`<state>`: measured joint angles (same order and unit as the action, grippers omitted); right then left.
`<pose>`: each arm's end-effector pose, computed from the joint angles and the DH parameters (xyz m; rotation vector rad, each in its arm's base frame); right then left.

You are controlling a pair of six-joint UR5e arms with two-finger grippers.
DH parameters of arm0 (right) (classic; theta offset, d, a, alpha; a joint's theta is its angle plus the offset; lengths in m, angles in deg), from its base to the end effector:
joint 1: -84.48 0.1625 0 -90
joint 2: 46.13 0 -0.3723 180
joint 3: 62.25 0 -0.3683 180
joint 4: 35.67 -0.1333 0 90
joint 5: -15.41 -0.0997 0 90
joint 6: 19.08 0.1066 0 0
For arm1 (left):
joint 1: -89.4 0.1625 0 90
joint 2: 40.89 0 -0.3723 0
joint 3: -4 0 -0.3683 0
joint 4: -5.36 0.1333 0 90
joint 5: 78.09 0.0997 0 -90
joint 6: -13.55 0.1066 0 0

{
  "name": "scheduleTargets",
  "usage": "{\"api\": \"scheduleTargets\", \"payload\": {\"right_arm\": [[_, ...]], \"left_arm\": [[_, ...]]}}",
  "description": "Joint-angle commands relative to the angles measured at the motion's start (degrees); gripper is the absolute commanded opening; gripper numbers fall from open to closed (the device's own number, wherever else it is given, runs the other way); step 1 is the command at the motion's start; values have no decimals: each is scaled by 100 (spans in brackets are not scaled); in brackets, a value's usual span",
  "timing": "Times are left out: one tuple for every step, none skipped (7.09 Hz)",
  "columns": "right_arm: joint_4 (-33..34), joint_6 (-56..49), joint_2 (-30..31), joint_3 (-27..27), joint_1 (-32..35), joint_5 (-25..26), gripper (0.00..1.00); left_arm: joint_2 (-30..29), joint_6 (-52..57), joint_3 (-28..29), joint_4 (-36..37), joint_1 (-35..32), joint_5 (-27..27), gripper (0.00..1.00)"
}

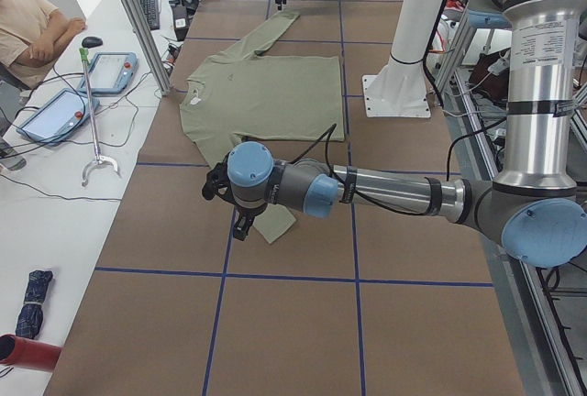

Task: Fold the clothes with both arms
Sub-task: 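Lower the right gripper to the cuff of the sleeve nearest it and grasp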

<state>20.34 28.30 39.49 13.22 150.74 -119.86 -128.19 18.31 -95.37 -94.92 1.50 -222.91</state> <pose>-0.1536 -0.4923 0.6269 -0.1322 -0.8633 0.2218 -0.0292 -0.4629 0.5213 0.2954 0.9449 0.2513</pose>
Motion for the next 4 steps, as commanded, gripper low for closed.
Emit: {"api": "scheduleTargets", "payload": {"right_arm": [[-2,-10,-1,-41,-16,-8,85],[-2,-27,33,-41,-16,-8,84],[7,-10,51,-50,-7,-8,83],[7,-1,69,-68,-7,0,82]], "left_arm": [[2,-2,-4,0,0,7,100],[2,7,-4,0,0,15,100],[2,7,-4,0,0,24,100],[2,7,-4,0,0,24,100]]}}
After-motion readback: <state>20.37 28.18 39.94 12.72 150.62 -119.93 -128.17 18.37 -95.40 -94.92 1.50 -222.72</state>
